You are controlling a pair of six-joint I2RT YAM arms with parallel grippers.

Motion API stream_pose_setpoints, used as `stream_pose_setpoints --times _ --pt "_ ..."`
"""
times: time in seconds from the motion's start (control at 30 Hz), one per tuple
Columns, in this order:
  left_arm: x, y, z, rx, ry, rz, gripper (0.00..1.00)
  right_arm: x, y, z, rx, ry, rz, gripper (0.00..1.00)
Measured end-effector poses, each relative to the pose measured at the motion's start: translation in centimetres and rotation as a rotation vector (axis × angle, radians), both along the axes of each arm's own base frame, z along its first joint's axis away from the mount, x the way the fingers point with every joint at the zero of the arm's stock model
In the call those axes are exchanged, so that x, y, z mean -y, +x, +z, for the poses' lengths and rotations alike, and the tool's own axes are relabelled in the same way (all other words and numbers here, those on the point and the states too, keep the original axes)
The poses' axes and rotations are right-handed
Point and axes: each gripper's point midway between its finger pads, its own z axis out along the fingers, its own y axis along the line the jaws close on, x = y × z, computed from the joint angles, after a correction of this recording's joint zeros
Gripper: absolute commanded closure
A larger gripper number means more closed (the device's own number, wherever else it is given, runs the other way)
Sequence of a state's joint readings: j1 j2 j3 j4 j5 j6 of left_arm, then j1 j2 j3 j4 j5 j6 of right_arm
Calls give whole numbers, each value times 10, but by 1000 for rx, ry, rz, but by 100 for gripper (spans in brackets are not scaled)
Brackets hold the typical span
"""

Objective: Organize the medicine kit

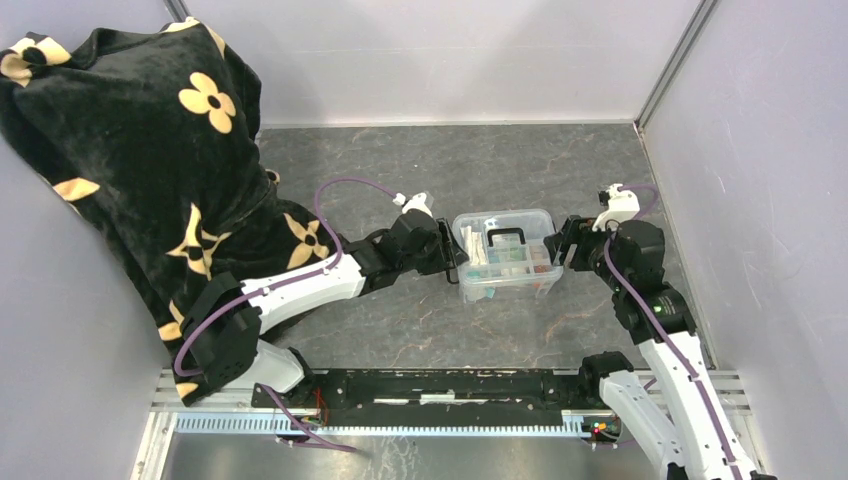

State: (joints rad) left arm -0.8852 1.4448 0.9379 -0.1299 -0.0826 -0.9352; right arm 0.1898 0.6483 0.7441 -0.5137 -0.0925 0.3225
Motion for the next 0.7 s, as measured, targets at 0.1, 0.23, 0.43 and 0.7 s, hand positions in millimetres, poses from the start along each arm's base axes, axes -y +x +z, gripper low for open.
stream_pose_setpoints --times 0.1,0.23,0.43,0.7 --pt "-3 1 -2 1 19 12 29 -2 2 2 -6 -13 21 29" --pt "-8 2 0 10 47 20 21 -15 5 -3 -50 -6 96 31" --pt "-16 0 35 97 20 -2 7 -42 10 -19 -127 44 213 35" --pt "-38 -3 43 159 -63 -14 0 -82 12 -14 -118 110 338 43"
